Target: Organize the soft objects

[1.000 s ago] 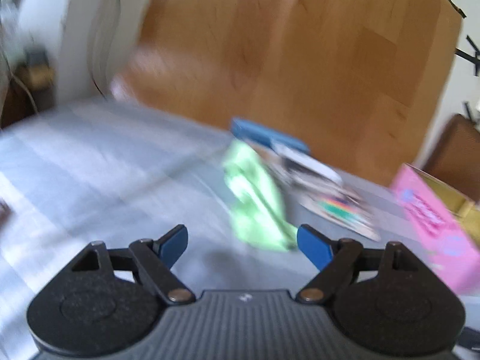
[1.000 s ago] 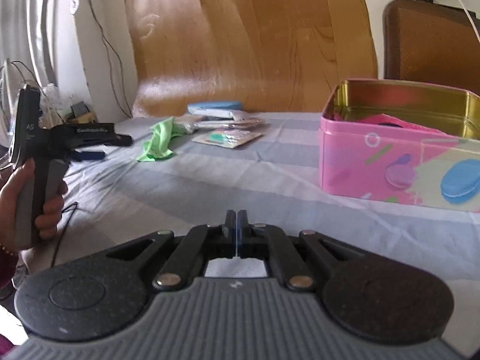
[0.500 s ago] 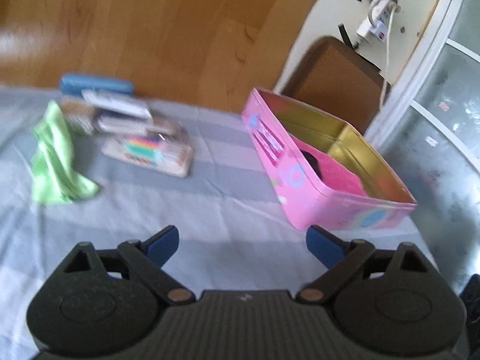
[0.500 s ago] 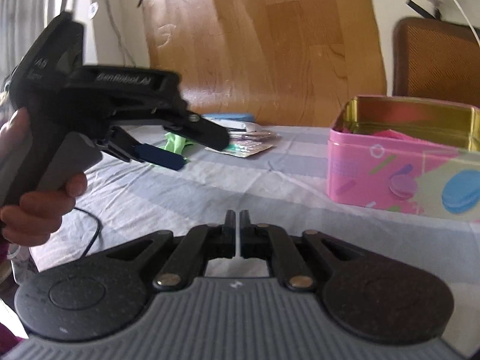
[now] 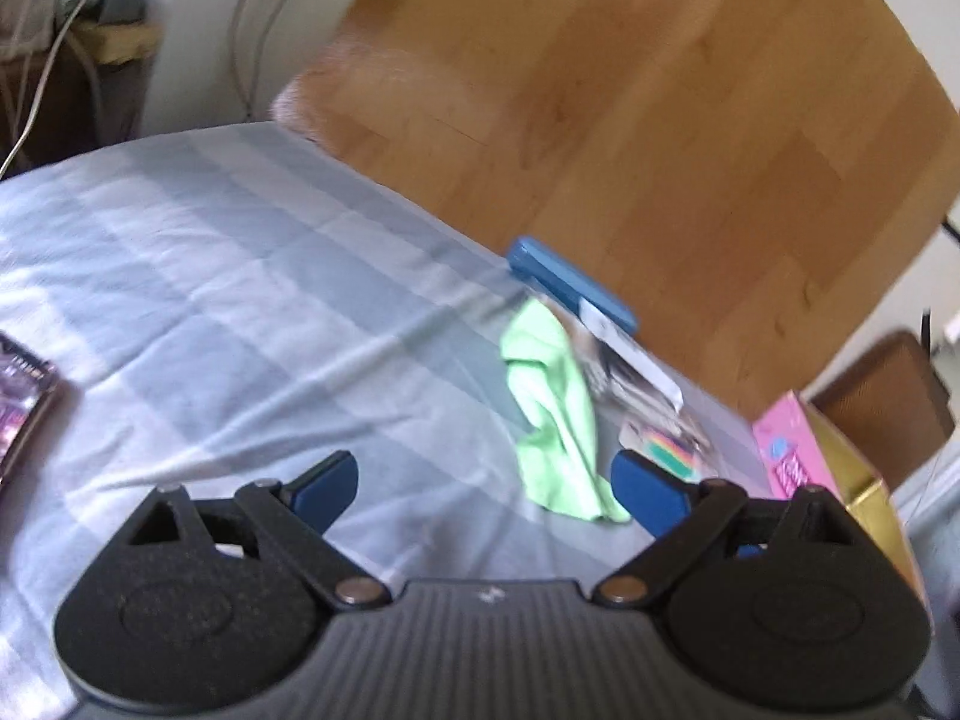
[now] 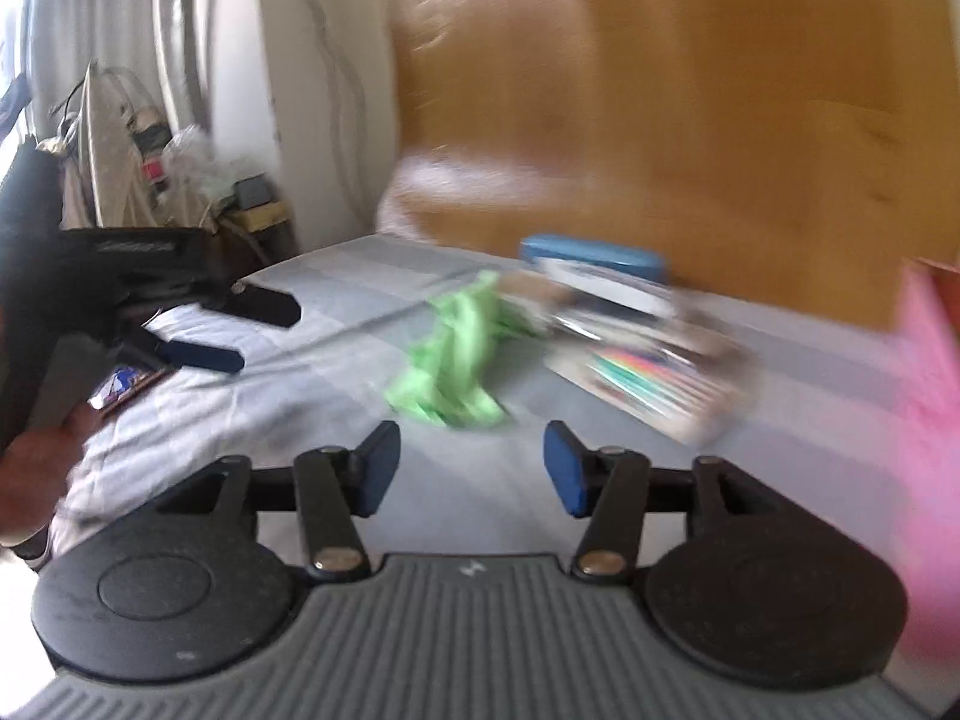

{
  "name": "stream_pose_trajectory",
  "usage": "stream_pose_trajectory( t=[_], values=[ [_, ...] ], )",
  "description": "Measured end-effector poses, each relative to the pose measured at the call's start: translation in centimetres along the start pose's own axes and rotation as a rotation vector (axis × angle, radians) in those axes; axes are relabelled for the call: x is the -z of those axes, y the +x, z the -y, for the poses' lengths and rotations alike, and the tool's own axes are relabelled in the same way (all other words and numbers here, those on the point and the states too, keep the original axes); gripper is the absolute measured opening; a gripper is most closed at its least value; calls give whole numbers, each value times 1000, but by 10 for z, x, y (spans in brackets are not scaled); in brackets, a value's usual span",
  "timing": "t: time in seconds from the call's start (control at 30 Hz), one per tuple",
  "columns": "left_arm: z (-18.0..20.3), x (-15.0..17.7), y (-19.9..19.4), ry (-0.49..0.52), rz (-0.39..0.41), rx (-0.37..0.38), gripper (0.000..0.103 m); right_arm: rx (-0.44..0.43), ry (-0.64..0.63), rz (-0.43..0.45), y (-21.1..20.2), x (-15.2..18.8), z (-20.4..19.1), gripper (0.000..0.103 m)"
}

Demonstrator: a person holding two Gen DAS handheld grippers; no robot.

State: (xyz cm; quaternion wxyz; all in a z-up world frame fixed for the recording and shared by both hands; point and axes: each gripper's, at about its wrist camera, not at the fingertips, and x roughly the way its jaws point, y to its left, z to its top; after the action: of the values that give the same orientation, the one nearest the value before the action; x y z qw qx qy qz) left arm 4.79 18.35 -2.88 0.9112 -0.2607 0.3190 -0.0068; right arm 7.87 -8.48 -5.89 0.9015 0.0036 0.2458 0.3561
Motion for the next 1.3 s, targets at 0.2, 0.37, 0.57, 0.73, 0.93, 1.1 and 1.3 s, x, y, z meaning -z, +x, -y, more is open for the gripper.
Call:
stream_pose_trajectory(
  t=[0.2,0.37,0.57,0.73,0.93,1.1,1.3],
  values=[
    [-4,0,1,-19,-19,24,95,85,-56,-127,102,-28,-20,53],
    [9,7,14,16,-72,83,97,47,-52,-127,85,-27,-22,6],
    [48,31,41,62,-191,198,92,-42,-131,-43,0,12,-42,6],
    [90,56,58,115,-321,344,19,36,-241,104,-73,45,-59,6],
    [168,64,52,239,-324,511,16,236,-263,264,-126,61,-40,6],
    [244,62,58,329,-327,646,16,430,-294,401,-168,60,-15,6],
    [330,75,97,451,-356,688,20,592,-197,441,-196,58,46,7]
  ],
)
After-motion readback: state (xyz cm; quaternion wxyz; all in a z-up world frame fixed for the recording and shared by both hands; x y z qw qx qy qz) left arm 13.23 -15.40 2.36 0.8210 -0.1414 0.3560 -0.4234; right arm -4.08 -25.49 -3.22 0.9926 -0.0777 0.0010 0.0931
